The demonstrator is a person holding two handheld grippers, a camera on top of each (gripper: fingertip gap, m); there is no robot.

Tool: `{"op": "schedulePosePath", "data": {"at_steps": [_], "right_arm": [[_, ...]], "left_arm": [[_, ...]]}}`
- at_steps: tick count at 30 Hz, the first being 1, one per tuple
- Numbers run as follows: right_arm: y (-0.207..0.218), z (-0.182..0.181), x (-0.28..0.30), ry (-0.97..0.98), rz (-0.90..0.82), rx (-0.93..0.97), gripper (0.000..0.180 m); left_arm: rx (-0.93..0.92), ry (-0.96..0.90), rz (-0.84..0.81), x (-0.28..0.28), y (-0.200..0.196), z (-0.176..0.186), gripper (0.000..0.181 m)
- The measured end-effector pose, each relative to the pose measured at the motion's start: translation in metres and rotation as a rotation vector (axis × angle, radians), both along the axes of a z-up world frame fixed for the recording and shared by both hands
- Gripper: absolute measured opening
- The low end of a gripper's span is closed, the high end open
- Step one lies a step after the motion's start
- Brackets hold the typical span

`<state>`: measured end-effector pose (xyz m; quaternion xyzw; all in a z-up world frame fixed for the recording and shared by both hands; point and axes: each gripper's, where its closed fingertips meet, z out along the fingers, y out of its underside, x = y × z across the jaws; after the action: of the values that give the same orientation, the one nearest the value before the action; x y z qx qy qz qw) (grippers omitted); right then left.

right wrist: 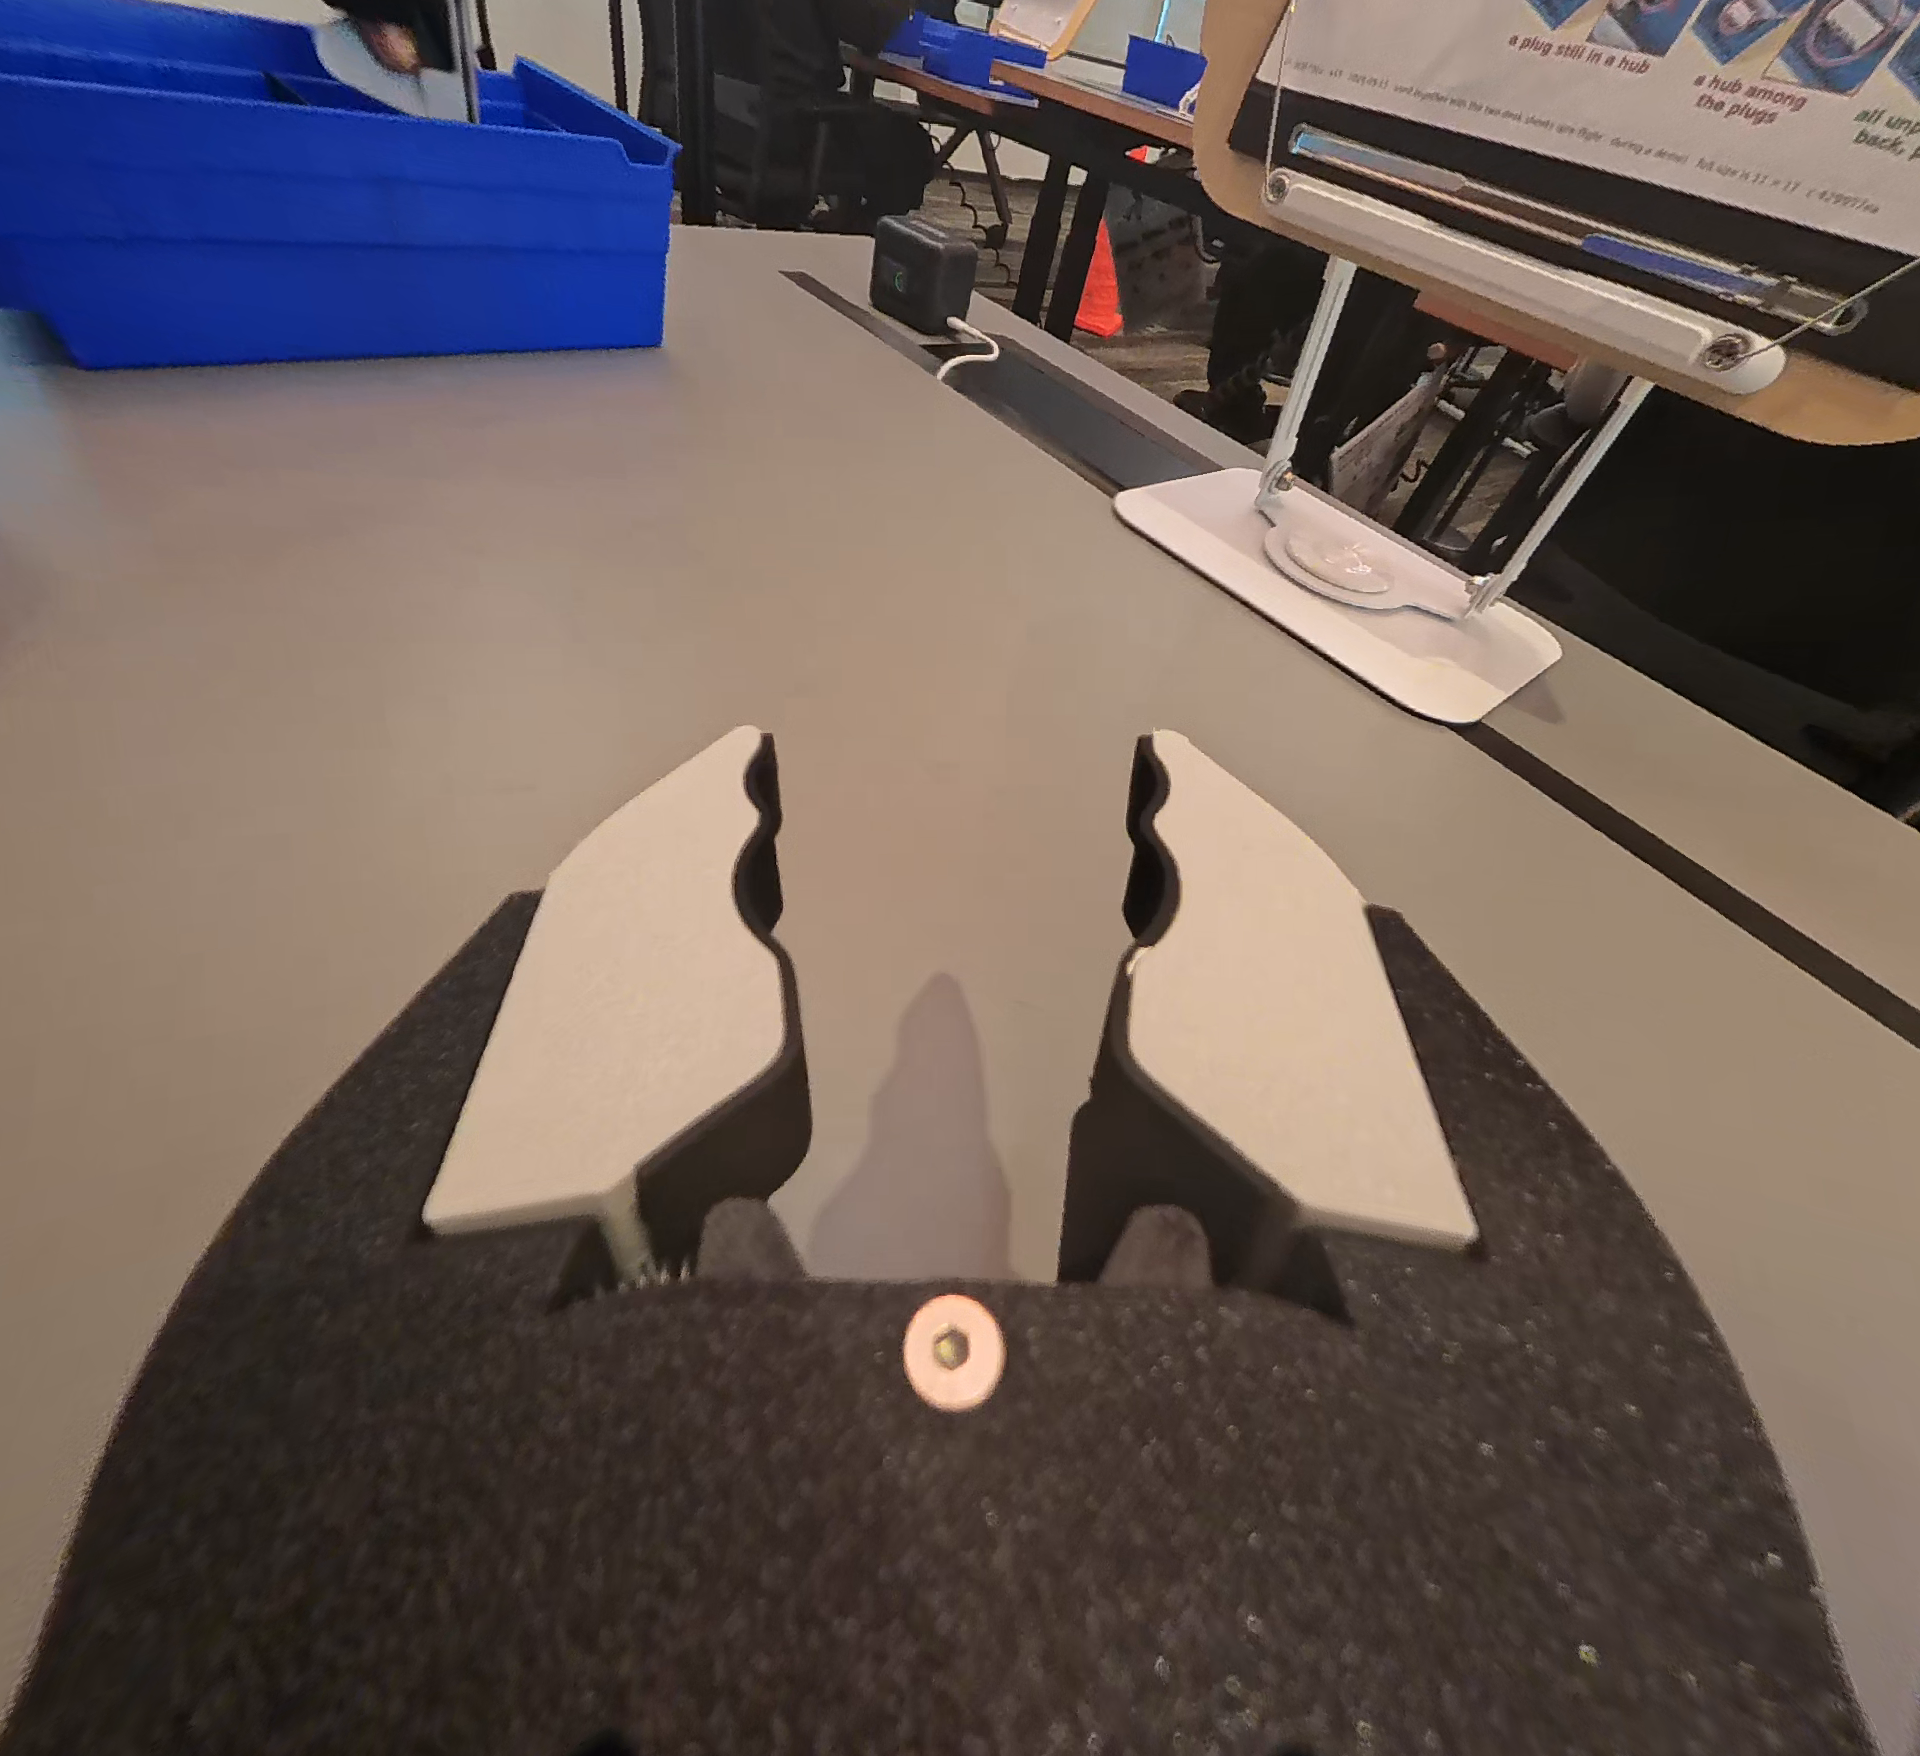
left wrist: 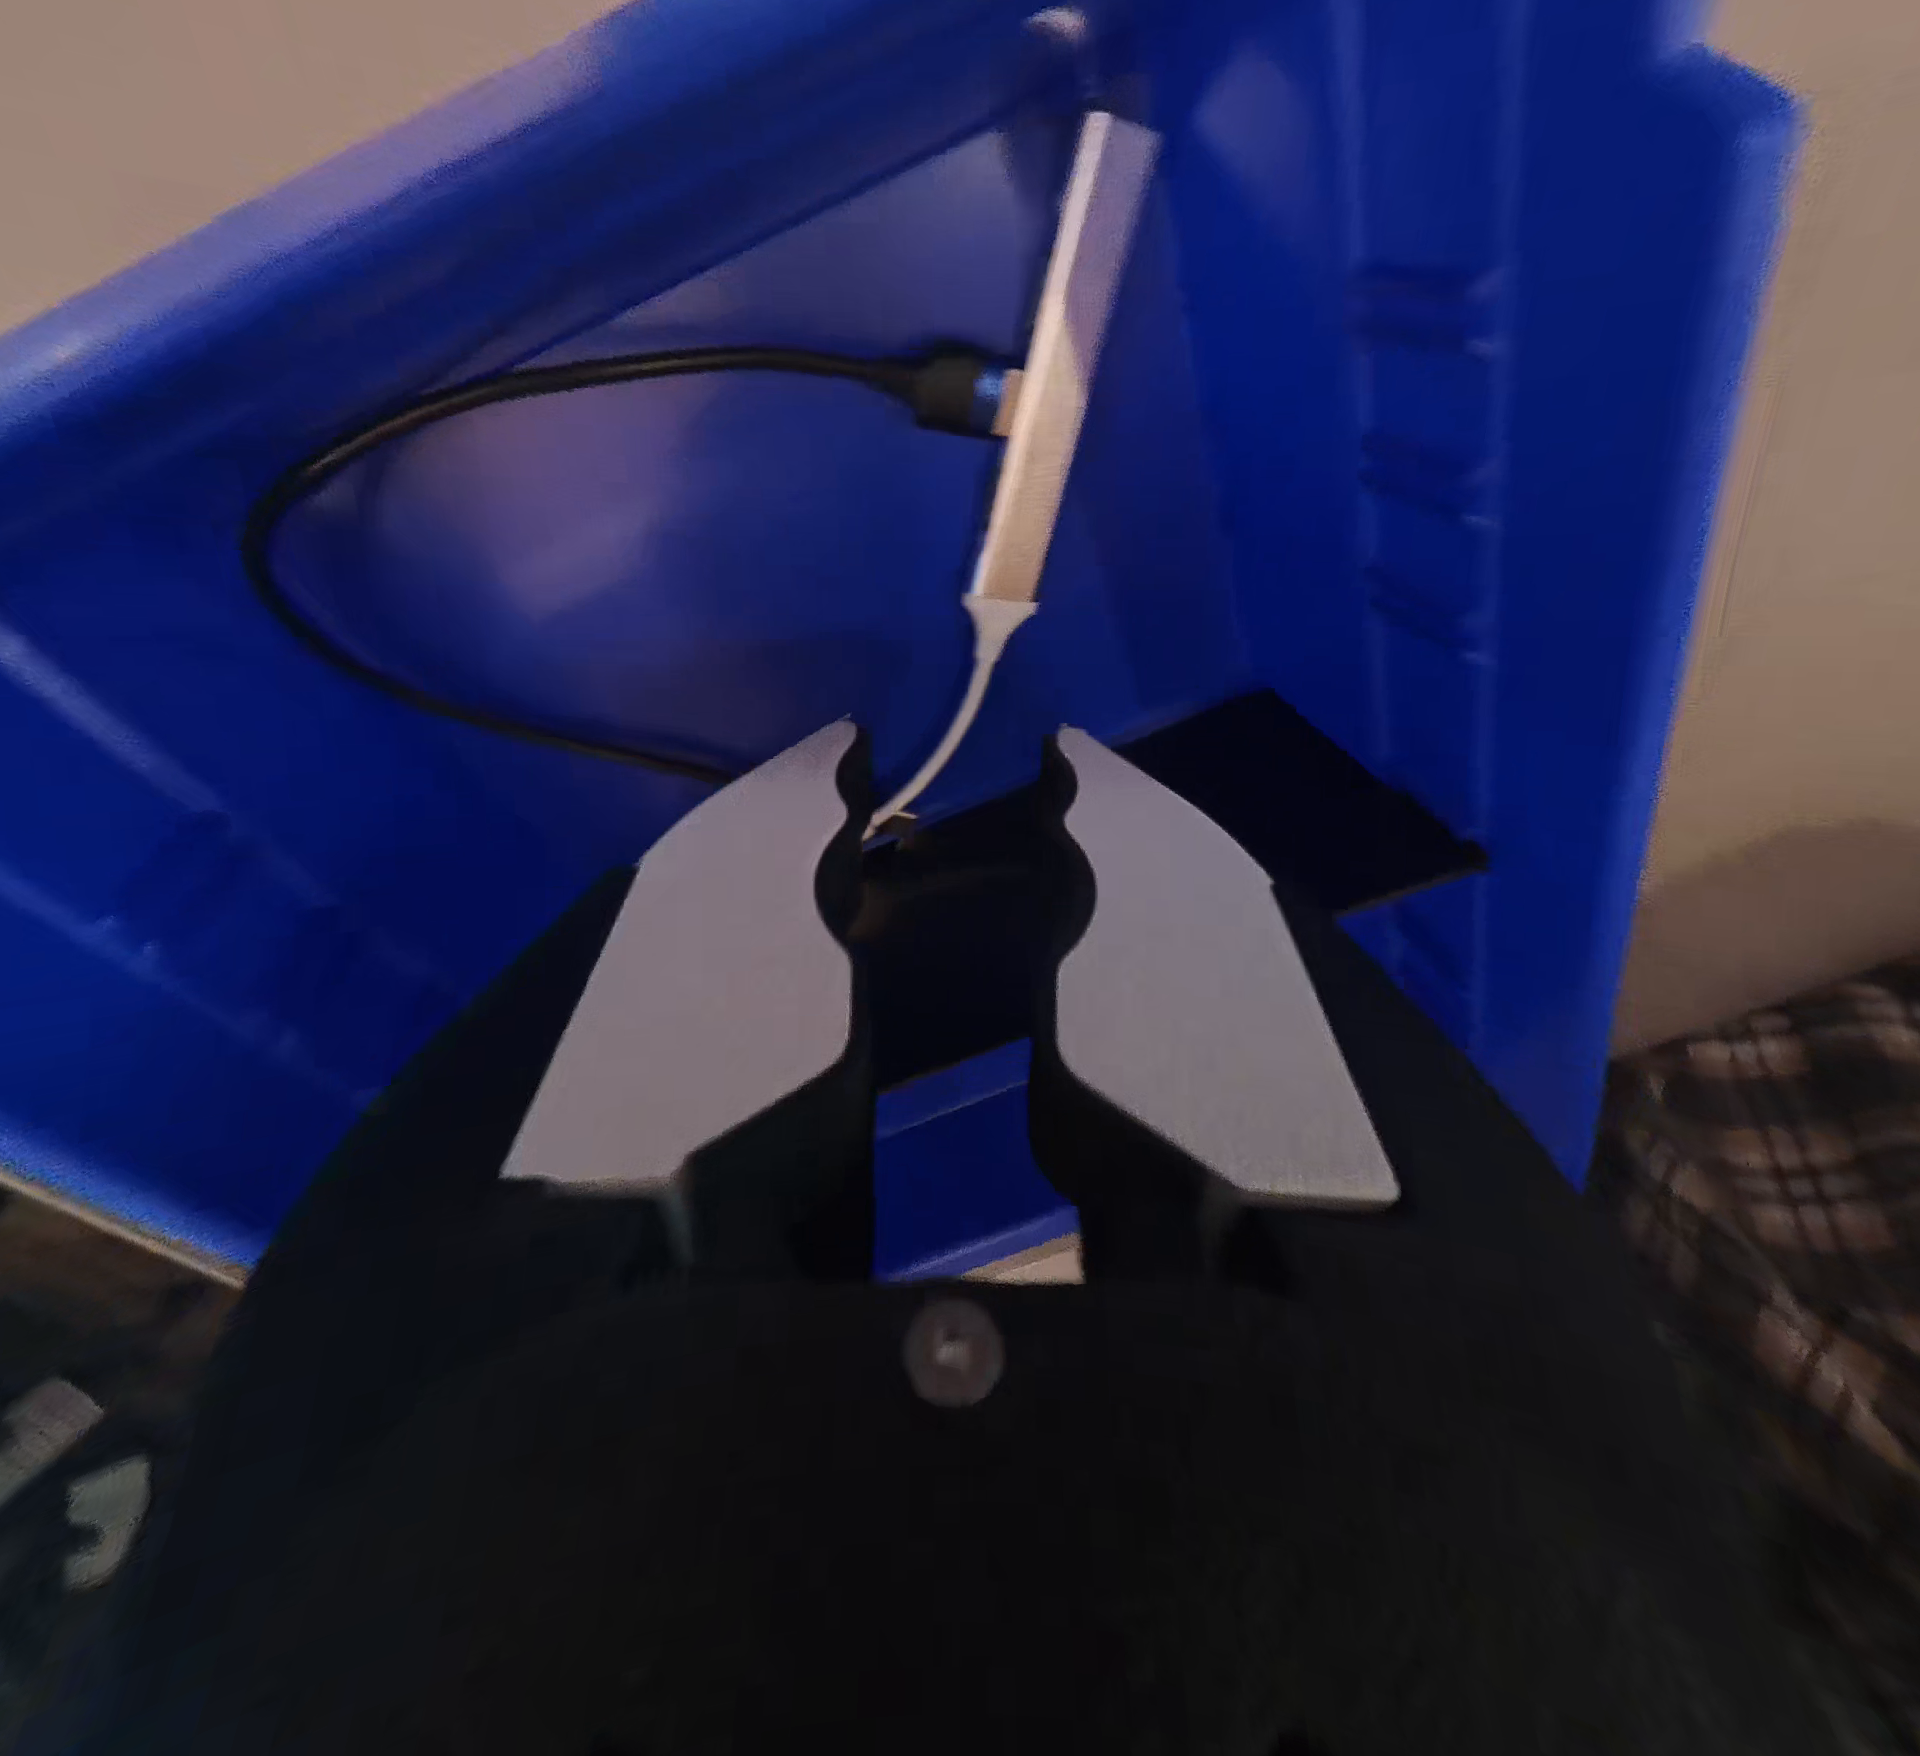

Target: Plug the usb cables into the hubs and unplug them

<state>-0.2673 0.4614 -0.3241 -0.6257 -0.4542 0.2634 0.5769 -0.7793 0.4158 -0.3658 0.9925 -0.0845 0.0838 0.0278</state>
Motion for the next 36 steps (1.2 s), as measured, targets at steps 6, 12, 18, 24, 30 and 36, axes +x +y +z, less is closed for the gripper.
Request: {"op": "schedulePosePath", "data": {"at_steps": [6,12,18,24,30,36], "right_arm": [[0.014,0.01,0.01,-0.022,-0.107,0.055,0.064],[0.012,0.024,0.003,-0.094,-0.141,0.118,0.065],[0.008,0.029,-0.007,-0.119,-0.138,0.129,0.066],[0.007,0.04,-0.013,-0.117,-0.136,0.157,0.067],[0.004,0.046,-0.011,-0.088,-0.14,0.17,0.066],[-0.005,0.055,-0.002,-0.039,-0.132,0.173,0.064]], "left_arm": [[0.027,-0.047,-0.237,0.017,0.003,0.001,0.031],[0.074,-0.069,-0.375,0.024,0.006,-0.007,0.034],[0.103,-0.011,-0.452,0.021,0.008,-0.026,0.032],[0.048,0.081,-0.496,0.018,0.011,-0.05,0.033],[0.063,0.173,-0.54,0.017,0.014,-0.052,0.018],[0.153,0.138,-0.408,0.002,0.008,-0.036,0.015]]}}
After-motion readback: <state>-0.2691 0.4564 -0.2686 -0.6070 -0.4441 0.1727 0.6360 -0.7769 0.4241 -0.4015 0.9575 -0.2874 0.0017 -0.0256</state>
